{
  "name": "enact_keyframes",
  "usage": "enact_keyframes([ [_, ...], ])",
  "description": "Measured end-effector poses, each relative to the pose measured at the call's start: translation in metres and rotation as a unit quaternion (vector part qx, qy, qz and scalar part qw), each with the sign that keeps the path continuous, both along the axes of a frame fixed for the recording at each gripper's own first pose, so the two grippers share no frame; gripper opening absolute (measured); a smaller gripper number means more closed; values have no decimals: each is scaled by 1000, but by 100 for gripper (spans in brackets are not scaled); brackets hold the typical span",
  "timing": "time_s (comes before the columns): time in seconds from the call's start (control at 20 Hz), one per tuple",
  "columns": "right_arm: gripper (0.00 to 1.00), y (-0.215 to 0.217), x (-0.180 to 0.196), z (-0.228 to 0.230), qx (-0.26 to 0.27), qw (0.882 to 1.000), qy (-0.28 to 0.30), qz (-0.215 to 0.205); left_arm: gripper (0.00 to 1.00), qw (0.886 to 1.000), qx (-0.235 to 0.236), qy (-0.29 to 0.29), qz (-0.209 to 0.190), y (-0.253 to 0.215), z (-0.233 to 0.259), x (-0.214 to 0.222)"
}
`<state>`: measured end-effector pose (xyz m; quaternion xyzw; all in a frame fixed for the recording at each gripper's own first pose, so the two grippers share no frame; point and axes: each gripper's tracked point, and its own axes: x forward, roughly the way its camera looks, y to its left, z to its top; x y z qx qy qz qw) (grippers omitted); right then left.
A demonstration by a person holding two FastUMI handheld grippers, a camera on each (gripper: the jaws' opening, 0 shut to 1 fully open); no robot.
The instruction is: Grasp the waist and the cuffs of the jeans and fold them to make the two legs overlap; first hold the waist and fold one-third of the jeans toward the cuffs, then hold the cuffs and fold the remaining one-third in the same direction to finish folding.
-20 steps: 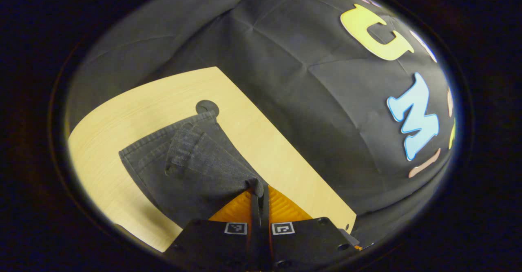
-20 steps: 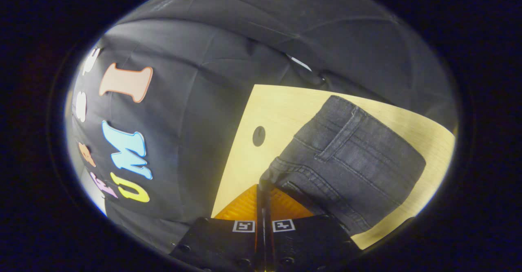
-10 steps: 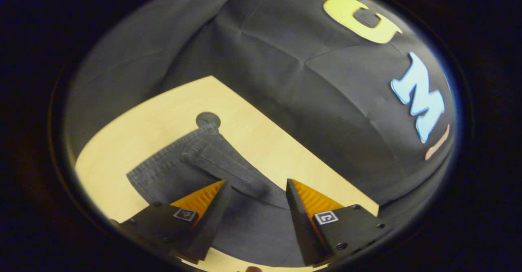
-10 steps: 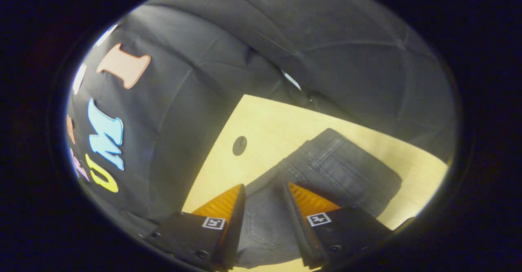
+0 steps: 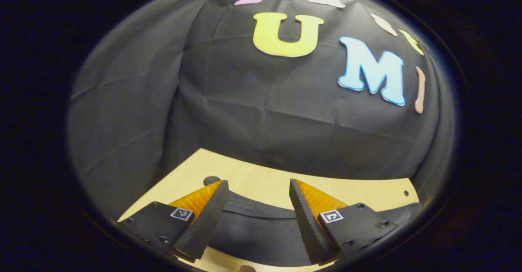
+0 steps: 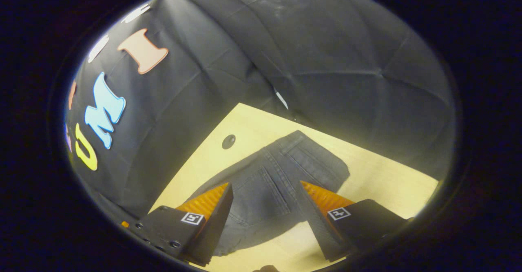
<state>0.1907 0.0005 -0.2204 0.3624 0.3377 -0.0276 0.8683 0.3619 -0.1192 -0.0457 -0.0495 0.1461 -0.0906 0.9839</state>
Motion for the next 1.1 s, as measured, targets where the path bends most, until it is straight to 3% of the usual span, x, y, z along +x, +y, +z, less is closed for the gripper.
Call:
enact_keyframes([
  [0.15,94,-11,-21,-19,52,997,23,-53,100,1000,-8,-12,-12,2,-3,-28],
  [0.2,94,-13,-22,-31,67,995,31,-63,97,1000,-14,-16,-12,2,-1,-37],
  [0.4,94,-13,-21,-62,97,991,55,-78,100,999,-28,-25,-7,-3,9,-77],
  [0.65,88,-23,-5,-64,178,977,41,-111,96,999,-12,-37,14,-22,23,-125],
  [0.7,72,-25,-3,-70,194,973,47,-118,96,999,-12,-40,18,-27,26,-134],
  [0.8,55,-22,0,-78,246,961,50,-118,96,998,-16,-46,25,-38,27,-149],
  [0.9,35,-22,-1,-79,254,960,47,-105,96,998,-19,-46,27,-47,24,-158],
  [0.95,28,-20,-2,-81,247,963,50,-98,96,998,-21,-49,26,-50,23,-160],
  [1.1,20,-31,-11,-68,206,974,35,-87,96,999,-21,-49,11,-57,21,-157],
])
